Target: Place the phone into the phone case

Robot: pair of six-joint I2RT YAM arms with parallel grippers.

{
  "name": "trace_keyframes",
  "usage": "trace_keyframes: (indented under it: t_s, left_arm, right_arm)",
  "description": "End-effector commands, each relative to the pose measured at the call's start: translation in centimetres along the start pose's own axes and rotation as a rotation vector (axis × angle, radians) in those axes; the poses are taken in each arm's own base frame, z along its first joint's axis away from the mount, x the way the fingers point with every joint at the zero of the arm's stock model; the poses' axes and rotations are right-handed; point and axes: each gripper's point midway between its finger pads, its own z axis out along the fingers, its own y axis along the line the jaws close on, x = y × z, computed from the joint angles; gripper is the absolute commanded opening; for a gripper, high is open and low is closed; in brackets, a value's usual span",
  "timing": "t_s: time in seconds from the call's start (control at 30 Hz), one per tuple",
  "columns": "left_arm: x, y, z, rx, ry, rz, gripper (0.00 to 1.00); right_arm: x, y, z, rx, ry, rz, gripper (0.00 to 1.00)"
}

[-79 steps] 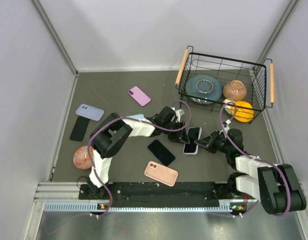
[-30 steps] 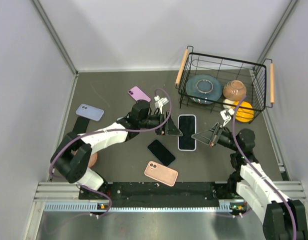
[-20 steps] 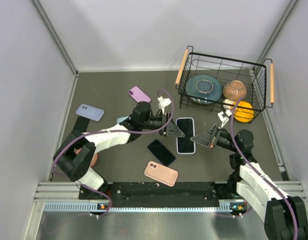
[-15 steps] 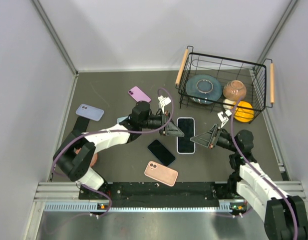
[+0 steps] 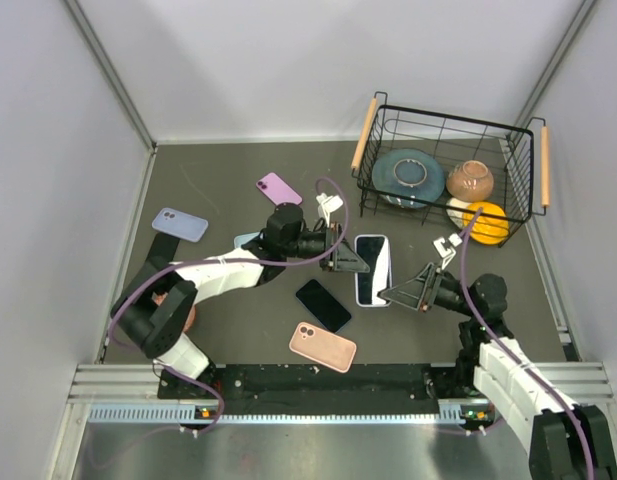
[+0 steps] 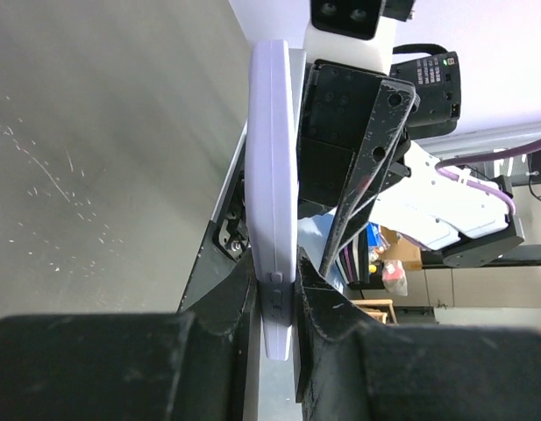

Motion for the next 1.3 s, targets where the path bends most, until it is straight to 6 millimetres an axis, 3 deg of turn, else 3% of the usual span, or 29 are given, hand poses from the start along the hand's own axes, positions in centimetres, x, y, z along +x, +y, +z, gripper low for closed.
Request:
trace_keyframes:
  t_s: [0.0,0.07,0.1,0.17,0.23,0.37,0.4,0.47,0.5,0.6,0.7,0.93,1.1,1.27]
  left_arm:
    - [-1.8,-1.8,0.2,0.047,-0.045,0.094,0.0]
    - [-1.8,-1.1,0.1,0.009,-0.045,0.106,0.0]
    - [-1.8,0.0,0.0,-0.05,-0.046,0.118,0.0]
    - [-2.1,0.6,-0.1,-0.102,-0.057,0.143,0.0]
    - [-1.9,1.6,-0.4,-0.173,-0.051,0.174,0.0]
    - [-1.8,0.8,-0.5,-0.167,-0.031,0.217,0.0]
    - [-1.7,0.4,-0.6,-0.151,-0.025,0.223,0.0]
    - [-1.1,-0.6,-0.7,-0.106,0.007,0.232,0.0]
    - [-0.9,-1.1,-0.9,-0.088,0.016,0.244,0.0]
    - [0.2,-2.5,-1.5,-0.037,0.063,0.273,0.0]
    - [1.5,-3.3,-2.3,-0.012,0.112,0.284,0.0]
    - [3.9,-5.2,-3.7,0.105,0.195,0.324,0.0]
    - [4.2,-4.4,-3.5,0.096,0.217,0.296,0.0]
    - [4.5,-4.0,-3.1,0.119,0.244,0.265,0.0]
  right_arm:
    - [-0.1,0.7,0.0,-0.02,-0.008,-0.041,0.32]
    - [-0.4,0.5,0.1,-0.003,-0.028,-0.018,0.21]
    - [-0.7,0.7,0.1,-0.002,-0.043,-0.015,0.1]
    - [-1.2,1.1,0.2,-0.011,-0.066,0.007,0.02]
    - [-1.7,1.4,0.3,-0.007,-0.082,0.032,0.0]
    - [-2.3,1.2,0.4,0.023,-0.097,0.08,0.0]
    - [-2.4,1.4,0.4,0.022,-0.095,0.068,0.03]
    - [-2.7,1.6,0.4,0.029,-0.1,-0.002,0.22]
    - [-2.7,1.5,0.4,0.04,-0.1,-0.02,0.39]
    - [-3.0,1.6,0.2,0.084,-0.096,-0.11,0.62]
    - [-3.2,2.1,0.2,0.095,-0.074,-0.172,0.72]
    - [-4.5,3.4,1.1,0.05,-0.022,-0.213,0.74]
    - [-5.1,5.5,1.6,-0.044,0.004,-0.26,0.67]
    - [-5.0,6.2,1.7,-0.086,0.014,-0.259,0.65]
